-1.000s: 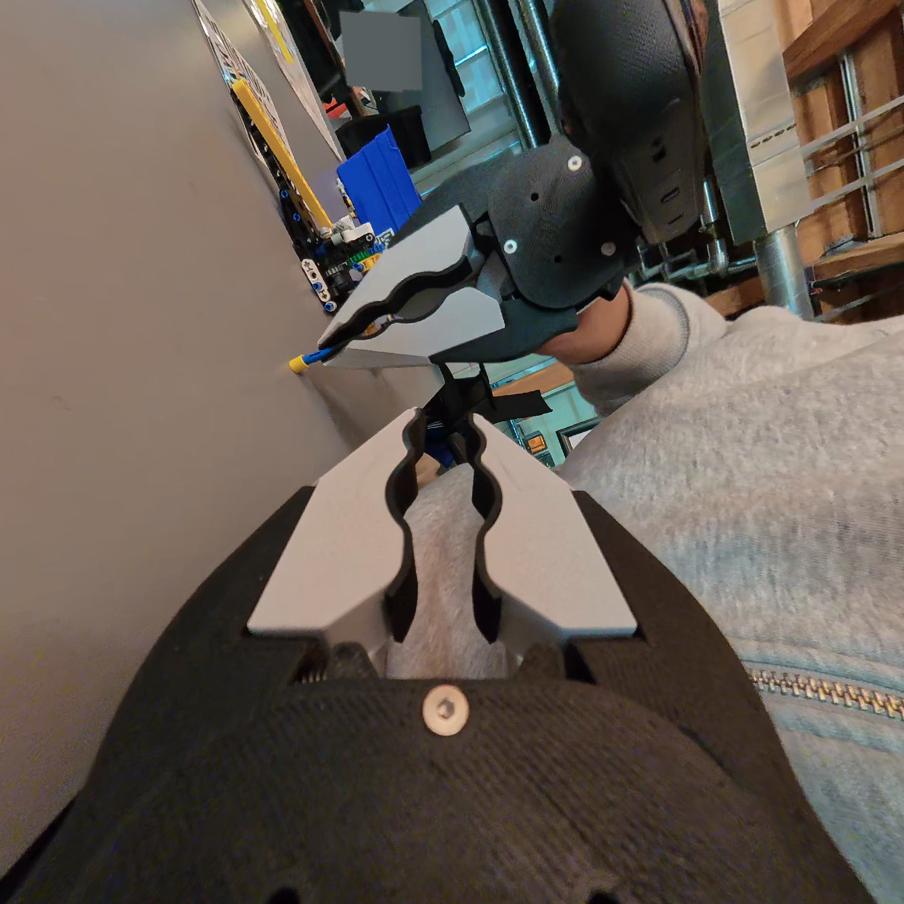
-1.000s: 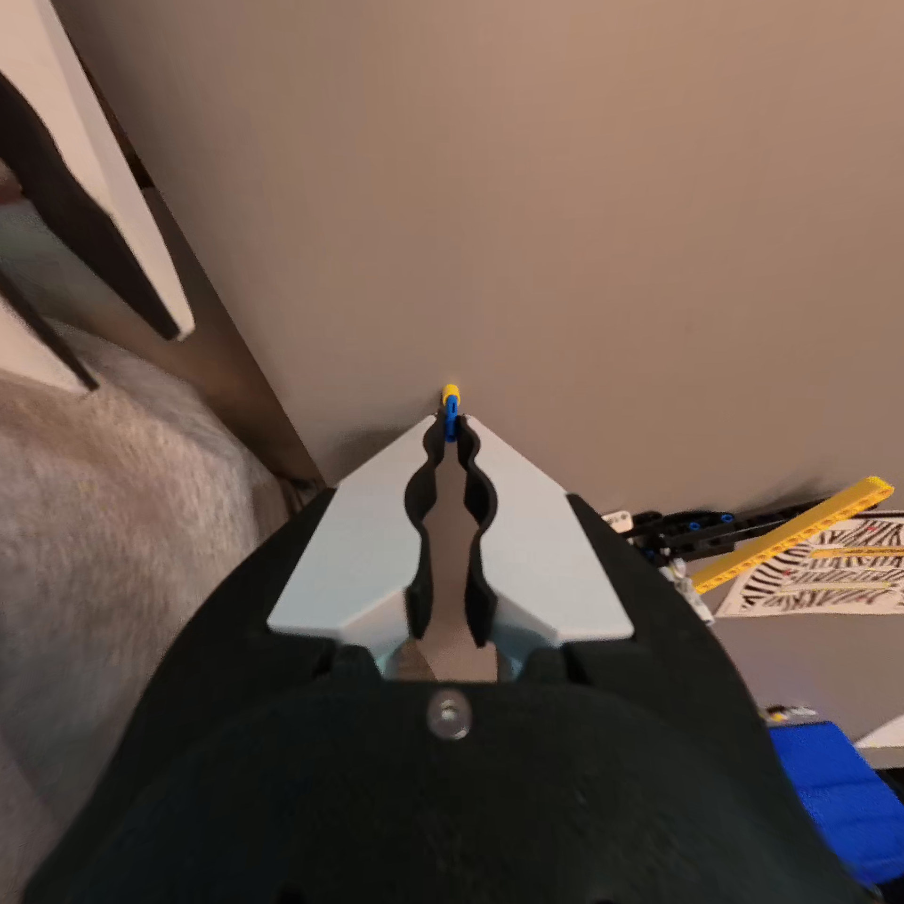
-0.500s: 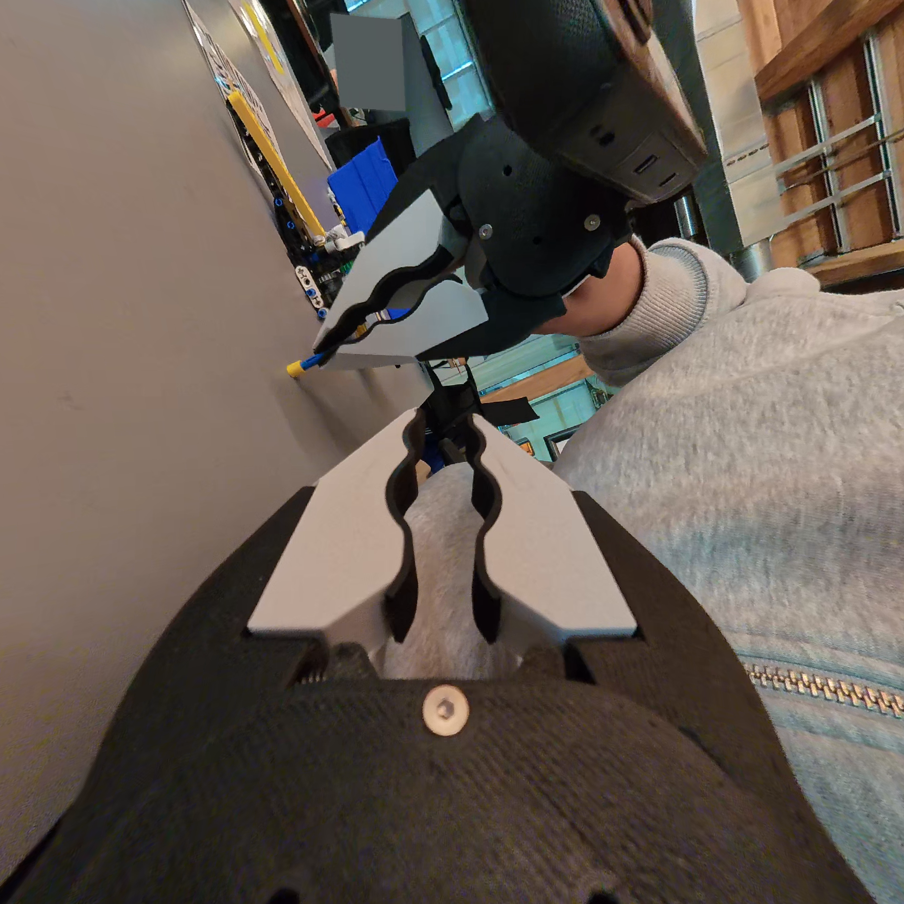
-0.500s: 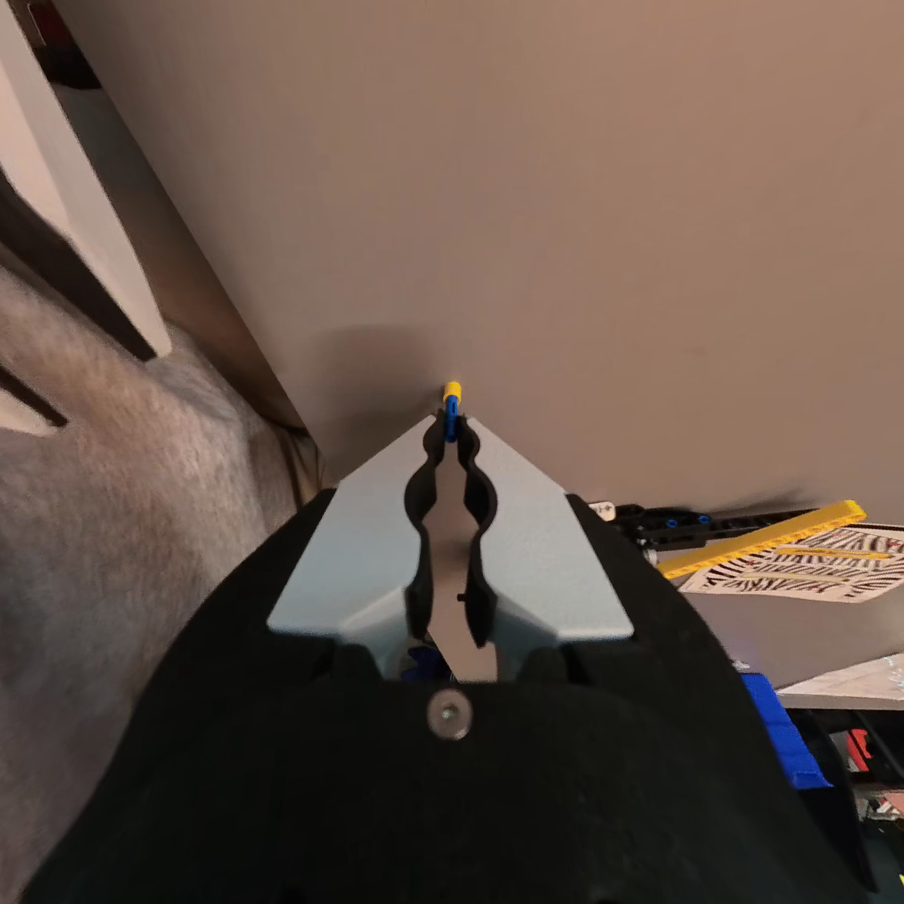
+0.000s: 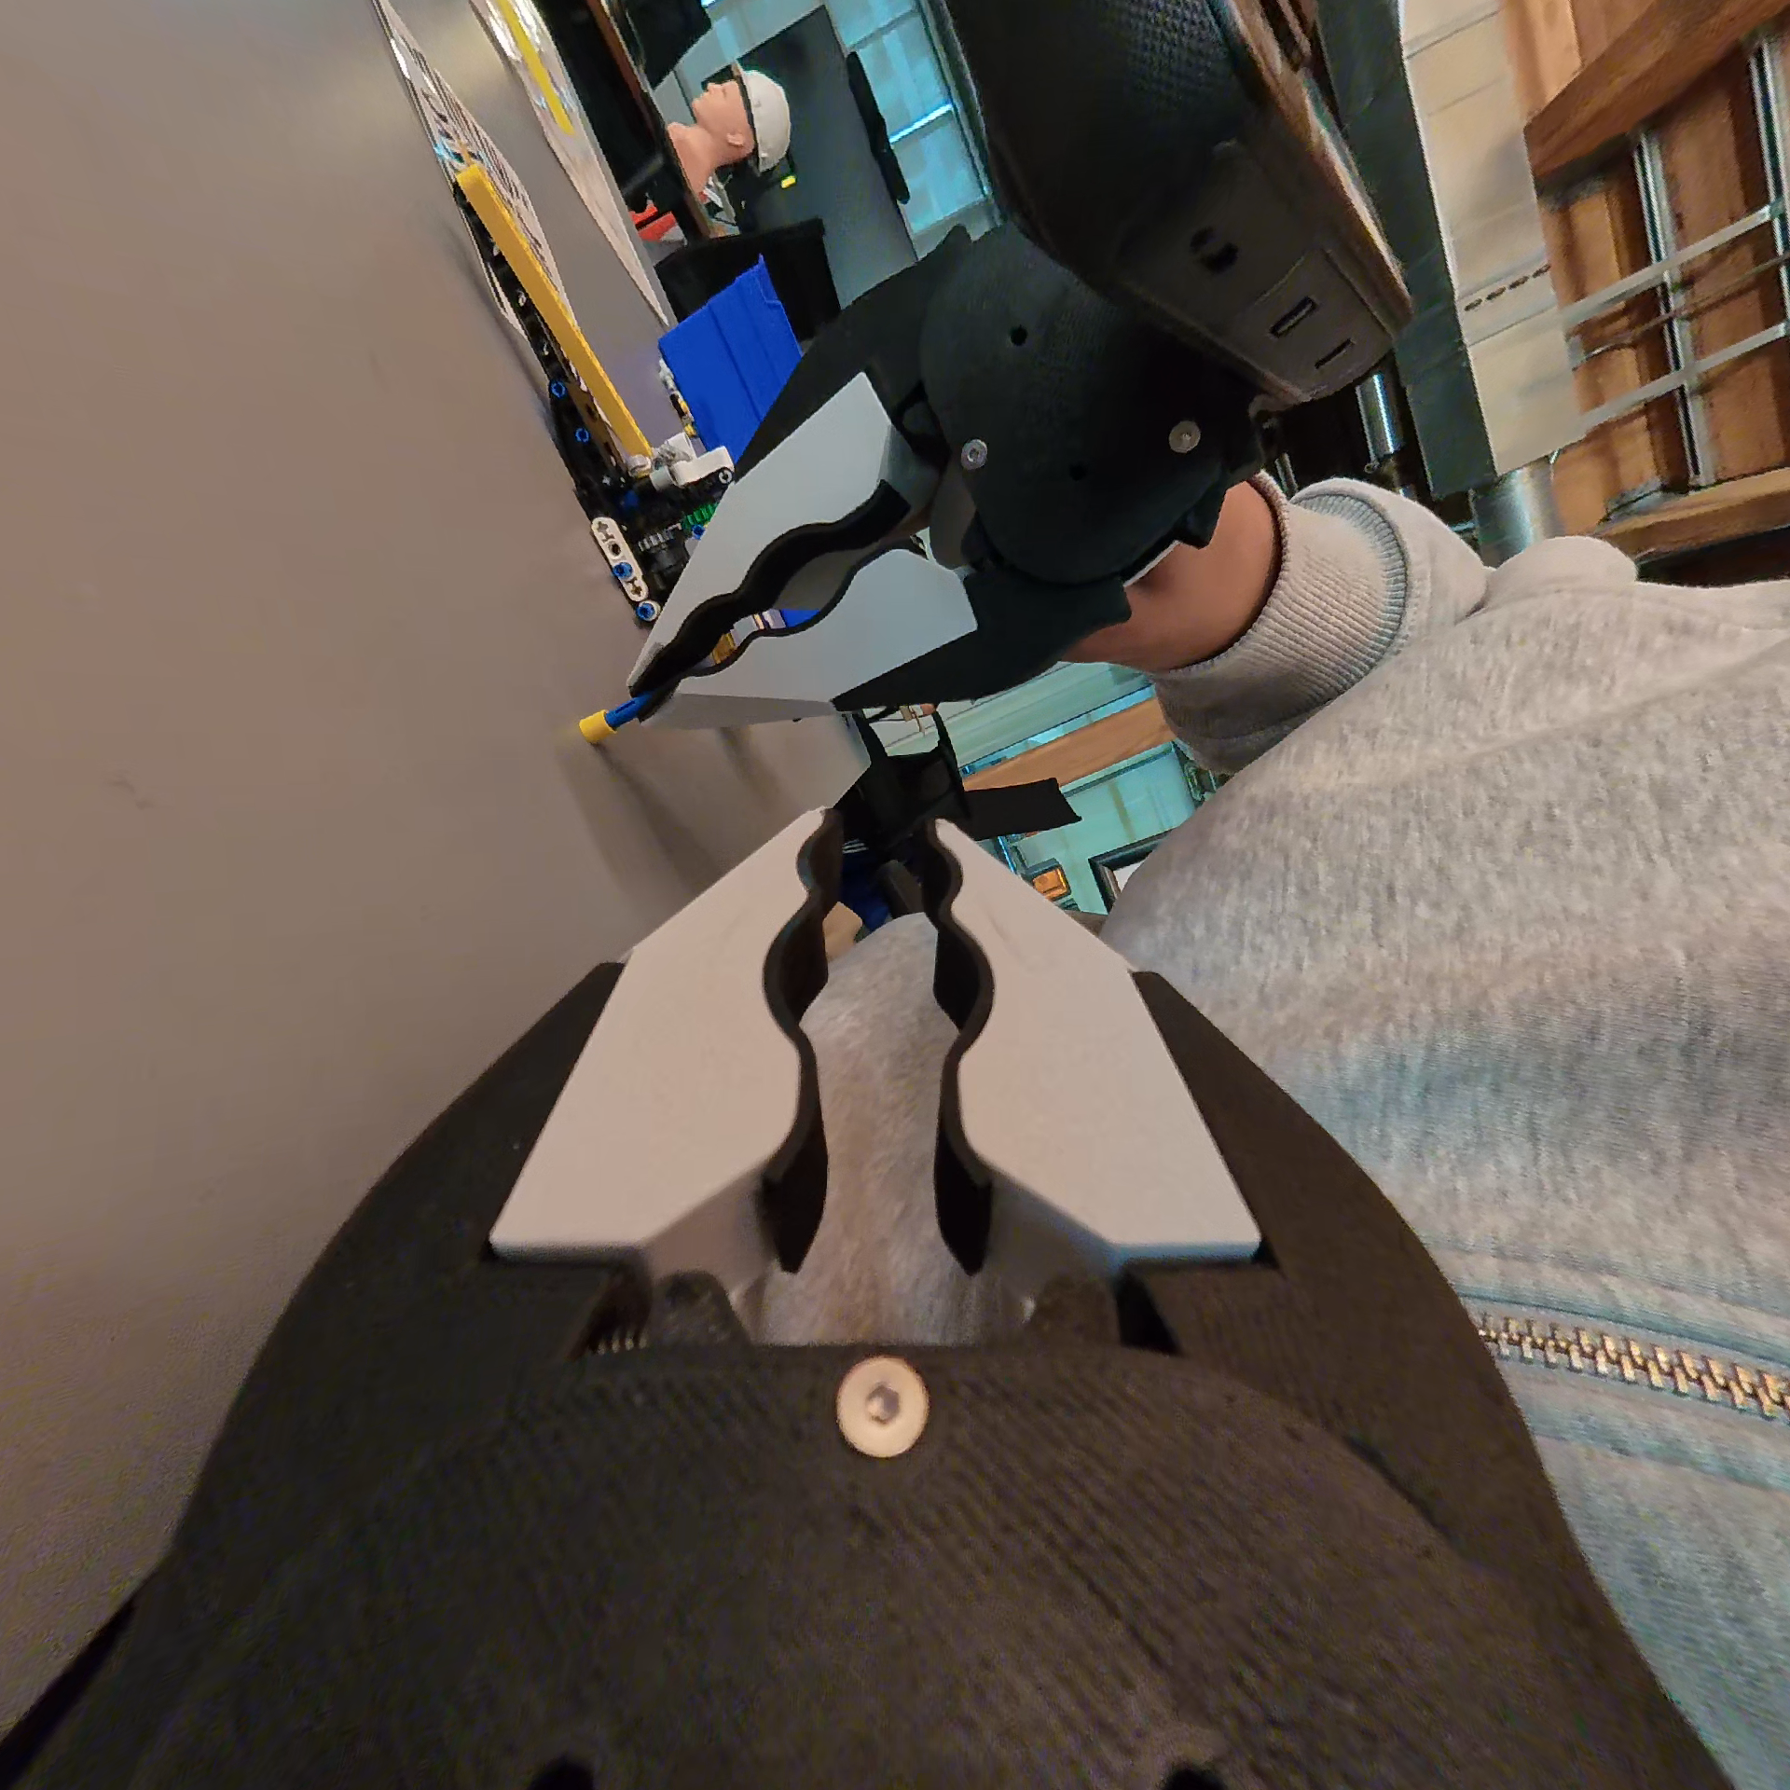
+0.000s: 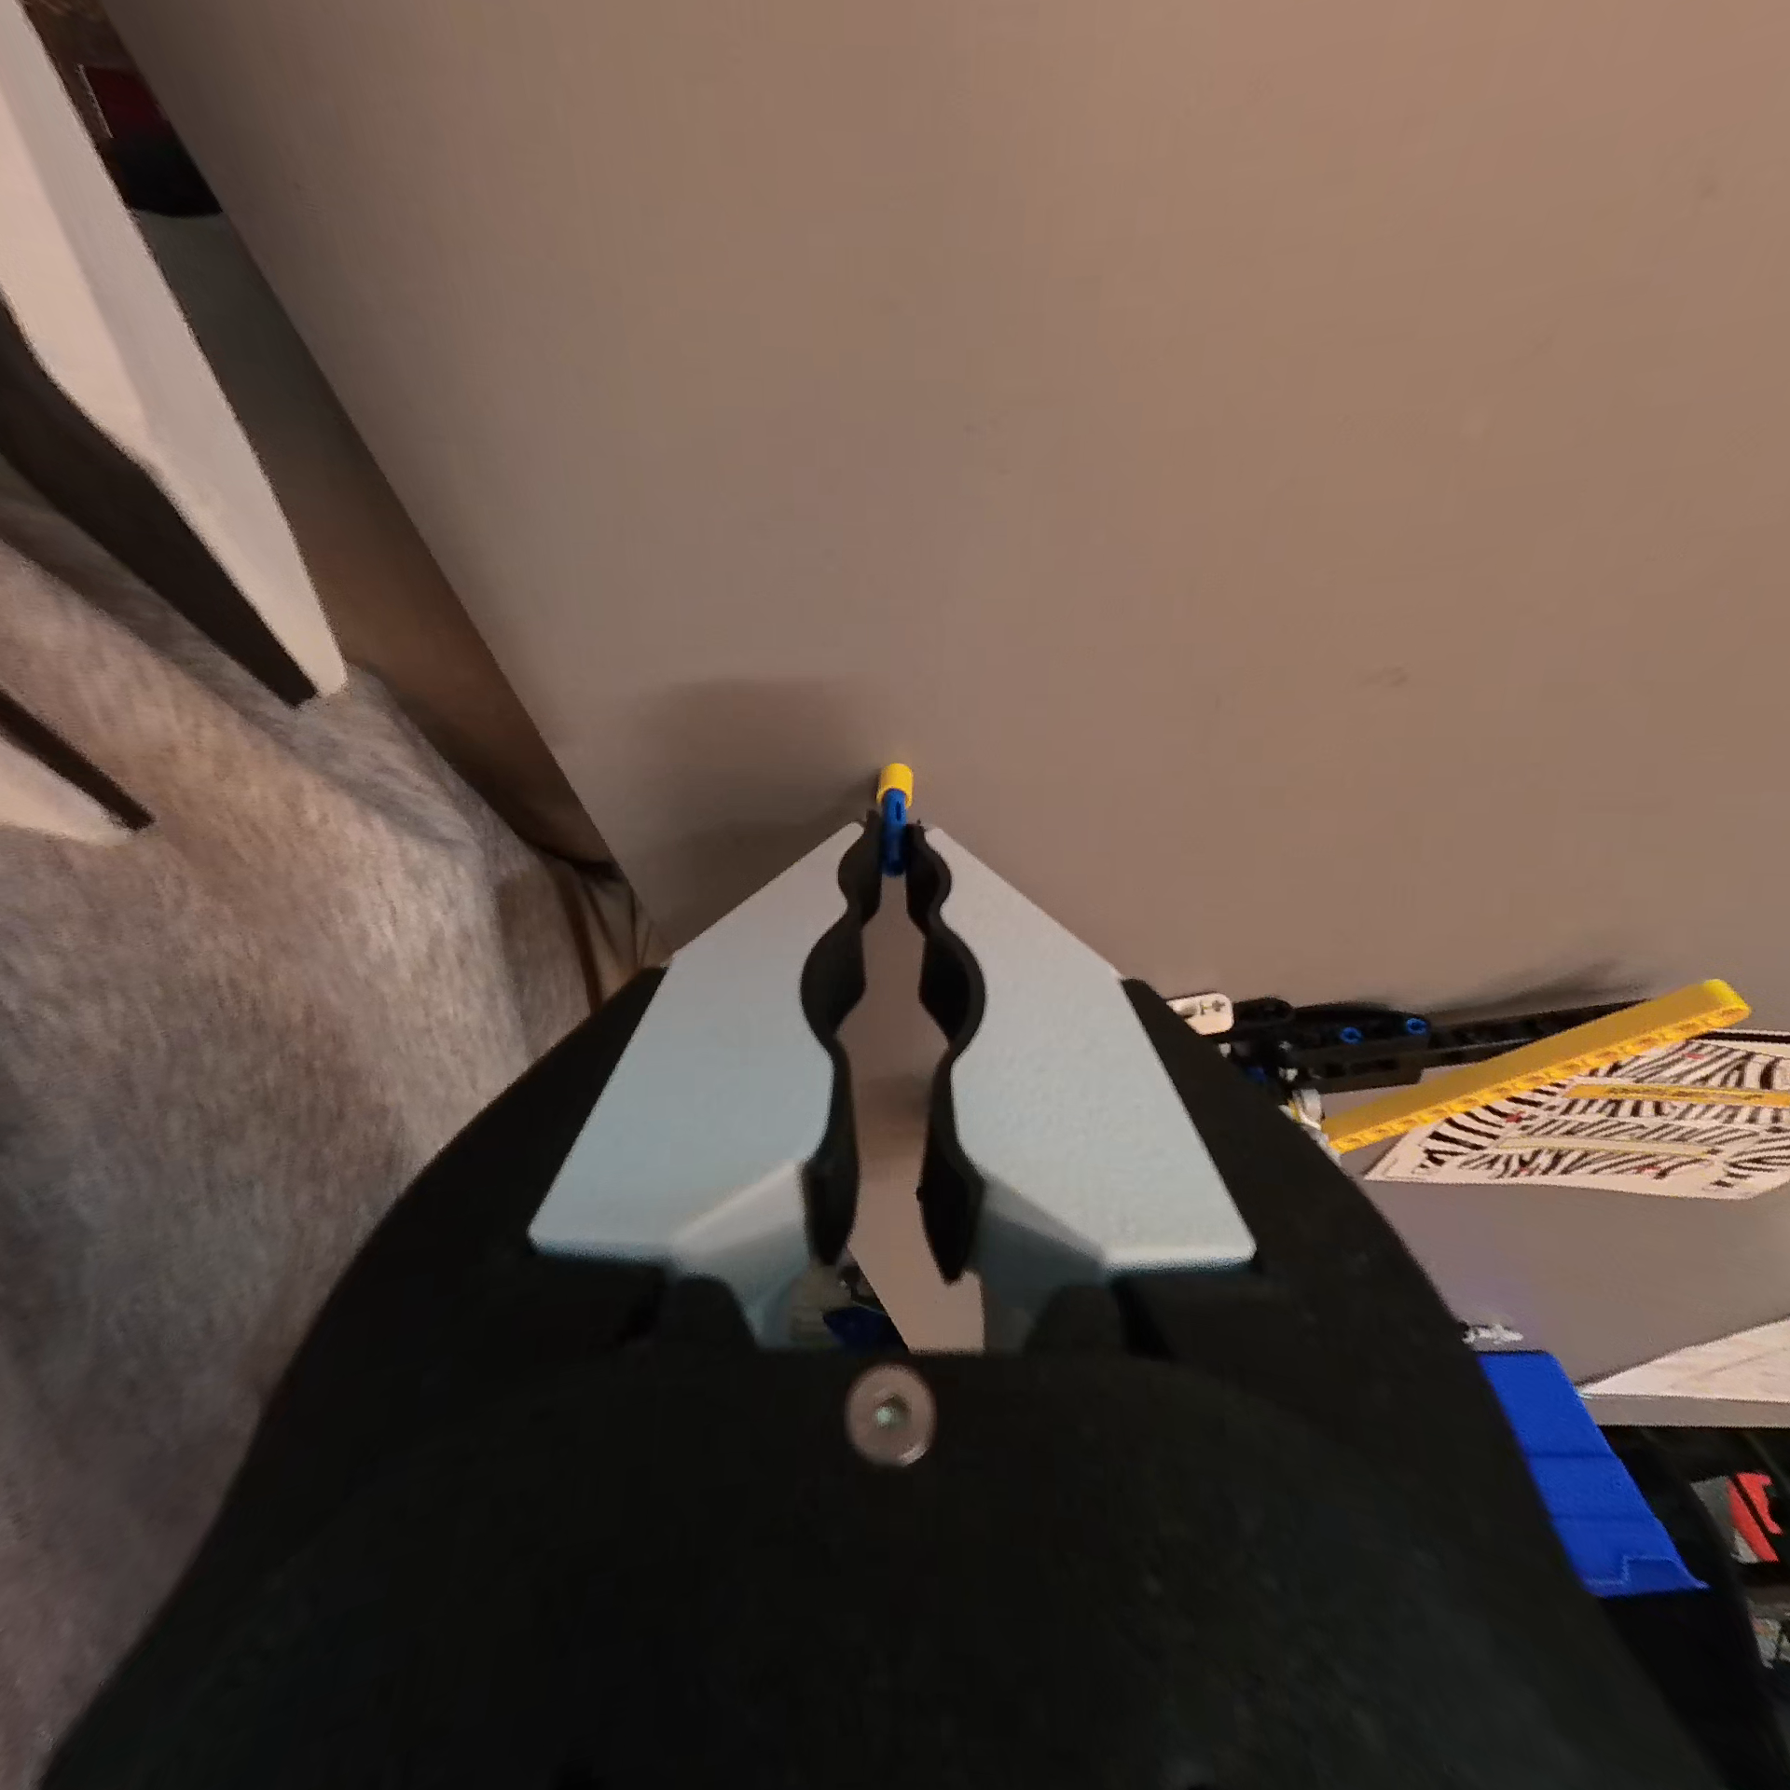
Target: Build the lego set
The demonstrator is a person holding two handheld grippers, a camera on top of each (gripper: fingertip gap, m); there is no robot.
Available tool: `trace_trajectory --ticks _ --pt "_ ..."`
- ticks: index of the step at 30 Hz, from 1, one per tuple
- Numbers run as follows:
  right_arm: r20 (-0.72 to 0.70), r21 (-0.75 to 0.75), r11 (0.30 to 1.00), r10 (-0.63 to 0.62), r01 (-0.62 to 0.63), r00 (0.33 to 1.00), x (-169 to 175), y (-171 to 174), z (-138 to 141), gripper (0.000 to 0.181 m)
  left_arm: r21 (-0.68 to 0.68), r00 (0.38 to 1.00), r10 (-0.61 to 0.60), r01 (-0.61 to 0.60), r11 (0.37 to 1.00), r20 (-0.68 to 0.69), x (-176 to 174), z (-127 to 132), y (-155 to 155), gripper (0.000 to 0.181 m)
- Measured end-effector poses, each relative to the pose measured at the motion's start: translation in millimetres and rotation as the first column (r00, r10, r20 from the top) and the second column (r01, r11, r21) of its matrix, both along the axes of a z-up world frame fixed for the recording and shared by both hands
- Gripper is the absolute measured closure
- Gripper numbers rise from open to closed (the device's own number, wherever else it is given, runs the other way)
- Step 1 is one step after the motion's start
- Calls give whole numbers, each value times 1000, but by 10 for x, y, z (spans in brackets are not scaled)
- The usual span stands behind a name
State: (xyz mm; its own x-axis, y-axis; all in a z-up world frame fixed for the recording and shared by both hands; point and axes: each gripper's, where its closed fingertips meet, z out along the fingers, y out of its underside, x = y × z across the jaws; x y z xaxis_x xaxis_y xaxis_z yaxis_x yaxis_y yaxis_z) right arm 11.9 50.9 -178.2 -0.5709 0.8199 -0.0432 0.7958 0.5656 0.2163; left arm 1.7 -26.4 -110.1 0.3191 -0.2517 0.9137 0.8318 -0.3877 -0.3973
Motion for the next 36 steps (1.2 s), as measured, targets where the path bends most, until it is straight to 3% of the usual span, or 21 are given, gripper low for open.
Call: trace_trajectory --ticks 17,19,30,36 --pt "-35 -37 999 -4 3 999 -20 -13 -11 177 -3 1000 -13 13 1000 -15 30 -3 -3 171" --pt "14 -14 1000 8 -8 1000 94 26 -78 176 -4 1000 -14 14 1000 -16 30 -6 -3 171" --pt "-176 -75 997 7 -21 984 46 16 -66 177 -6 1000 -9 9 1000 -12 14 -17 4 168" --pt "-484 -201 979 -65 -38 872 -73 -22 134 177 1 999 40 -40 999 -25 -45 -1 26 153"
